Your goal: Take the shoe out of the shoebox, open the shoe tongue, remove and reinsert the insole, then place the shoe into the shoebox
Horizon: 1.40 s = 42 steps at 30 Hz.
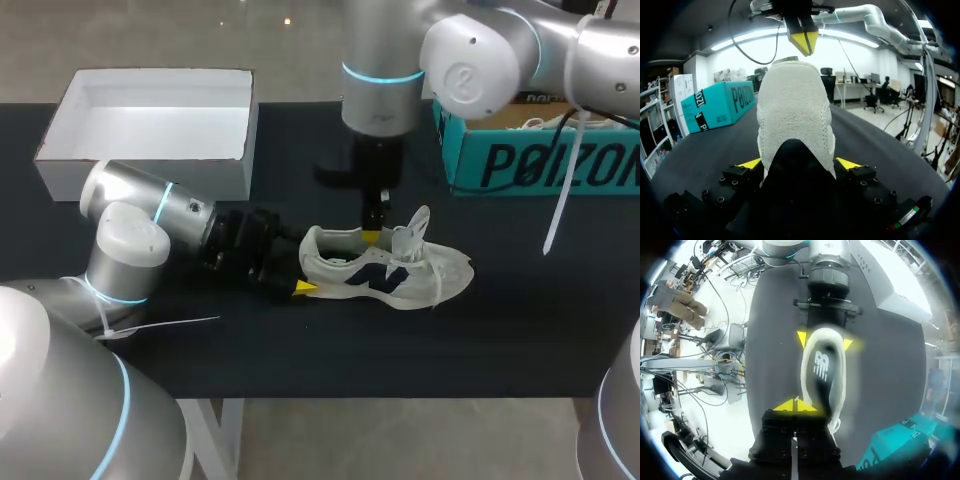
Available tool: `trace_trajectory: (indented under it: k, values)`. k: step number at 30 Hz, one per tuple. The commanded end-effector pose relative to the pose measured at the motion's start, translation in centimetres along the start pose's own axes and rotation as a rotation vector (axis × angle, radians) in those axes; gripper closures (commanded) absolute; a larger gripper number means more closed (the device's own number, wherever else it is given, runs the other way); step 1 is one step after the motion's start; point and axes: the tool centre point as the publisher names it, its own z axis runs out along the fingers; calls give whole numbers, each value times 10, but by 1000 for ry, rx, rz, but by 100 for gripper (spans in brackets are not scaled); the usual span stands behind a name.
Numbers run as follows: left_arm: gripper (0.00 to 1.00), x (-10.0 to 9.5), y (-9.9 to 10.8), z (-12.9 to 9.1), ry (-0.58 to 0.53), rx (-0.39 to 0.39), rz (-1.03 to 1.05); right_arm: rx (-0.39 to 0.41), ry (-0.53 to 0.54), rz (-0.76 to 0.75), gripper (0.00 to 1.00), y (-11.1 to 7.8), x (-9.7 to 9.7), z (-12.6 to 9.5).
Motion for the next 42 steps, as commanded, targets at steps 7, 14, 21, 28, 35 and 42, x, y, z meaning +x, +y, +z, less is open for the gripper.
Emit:
trace_trajectory:
  k: [7,14,21,28,35,42]
  values:
    - [100,0,2,1,-1,1,0,-14,-33,2,100,-2,-13,22]
    - [100,0,2,1,-1,1,0,6,-82,17,100,-3,-30,30]
    - [100,0,2,1,-1,1,0,49,-146,35,100,-8,-47,29]
    - [100,0,2,1,-1,1,0,105,-206,40,100,-7,-64,31]
    - [100,0,2,1,-1,1,0,121,-208,50,100,-6,-69,45]
    - [100,0,2,1,-1,1,0,126,-187,55,100,-9,-65,60]
